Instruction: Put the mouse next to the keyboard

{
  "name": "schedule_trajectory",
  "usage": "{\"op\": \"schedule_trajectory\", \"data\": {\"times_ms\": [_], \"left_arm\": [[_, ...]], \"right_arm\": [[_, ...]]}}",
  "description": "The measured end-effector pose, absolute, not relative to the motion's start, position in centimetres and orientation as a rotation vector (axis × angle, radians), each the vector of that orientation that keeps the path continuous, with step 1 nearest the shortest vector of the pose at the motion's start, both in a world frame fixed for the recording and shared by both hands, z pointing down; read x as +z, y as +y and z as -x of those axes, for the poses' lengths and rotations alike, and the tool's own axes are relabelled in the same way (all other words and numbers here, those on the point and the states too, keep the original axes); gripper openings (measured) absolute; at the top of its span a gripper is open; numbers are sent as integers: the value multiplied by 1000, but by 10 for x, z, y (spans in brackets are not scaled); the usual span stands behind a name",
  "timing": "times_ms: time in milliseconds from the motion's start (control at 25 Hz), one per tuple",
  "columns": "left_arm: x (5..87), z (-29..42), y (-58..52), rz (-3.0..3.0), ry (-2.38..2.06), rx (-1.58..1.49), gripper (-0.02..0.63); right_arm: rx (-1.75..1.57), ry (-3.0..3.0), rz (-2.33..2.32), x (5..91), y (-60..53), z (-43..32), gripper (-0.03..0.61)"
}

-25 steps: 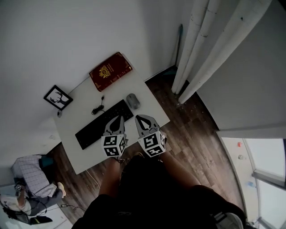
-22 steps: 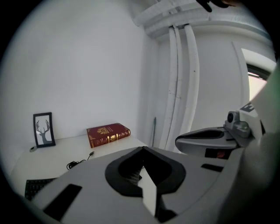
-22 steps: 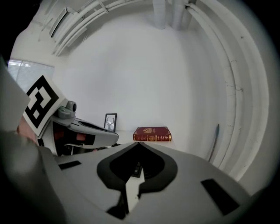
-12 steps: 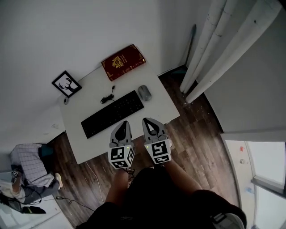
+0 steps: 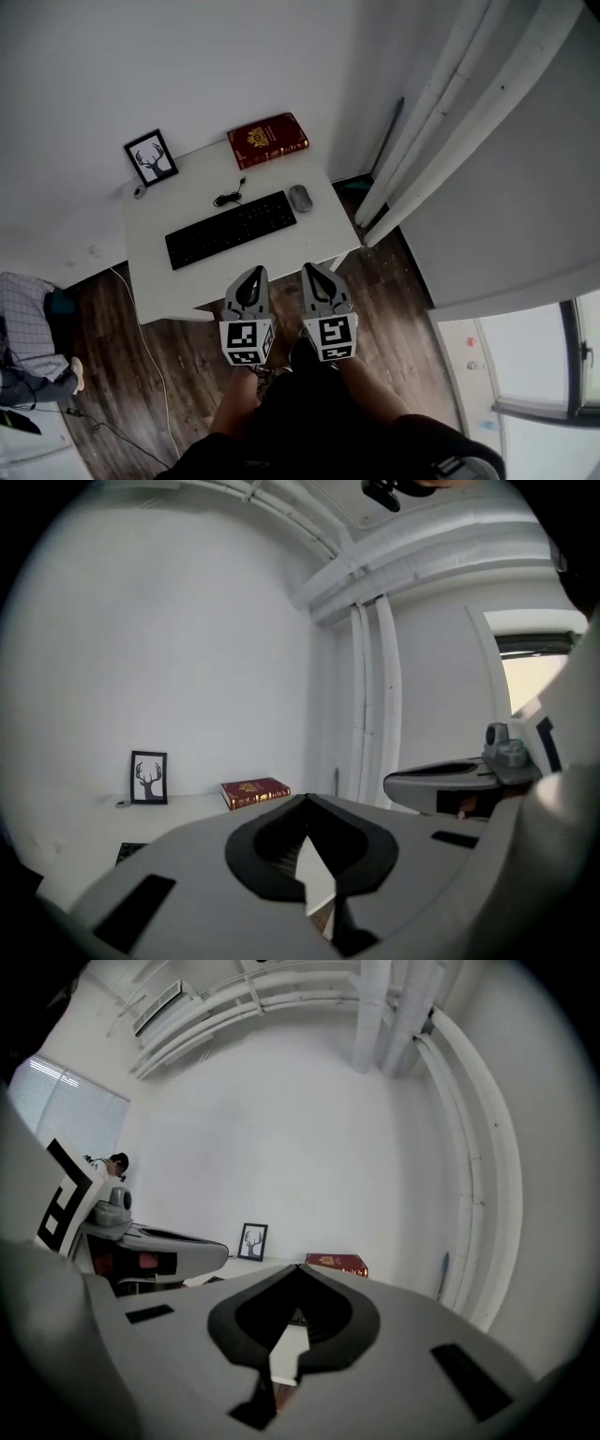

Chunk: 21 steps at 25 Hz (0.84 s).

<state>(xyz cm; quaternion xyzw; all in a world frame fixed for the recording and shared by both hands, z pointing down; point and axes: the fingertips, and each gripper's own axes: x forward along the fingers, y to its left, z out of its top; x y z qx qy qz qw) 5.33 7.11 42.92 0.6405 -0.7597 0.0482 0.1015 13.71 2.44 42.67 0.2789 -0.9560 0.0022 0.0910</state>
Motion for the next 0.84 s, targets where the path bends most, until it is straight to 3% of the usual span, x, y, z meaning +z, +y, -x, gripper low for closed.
{"op": "schedule_trajectory", "data": {"times_ms": [840], "left_arm": [[416, -87, 138, -1934, -2298, 87, 3]], "right_arm": [[-181, -2853, -784, 406, 89, -177, 20]]}}
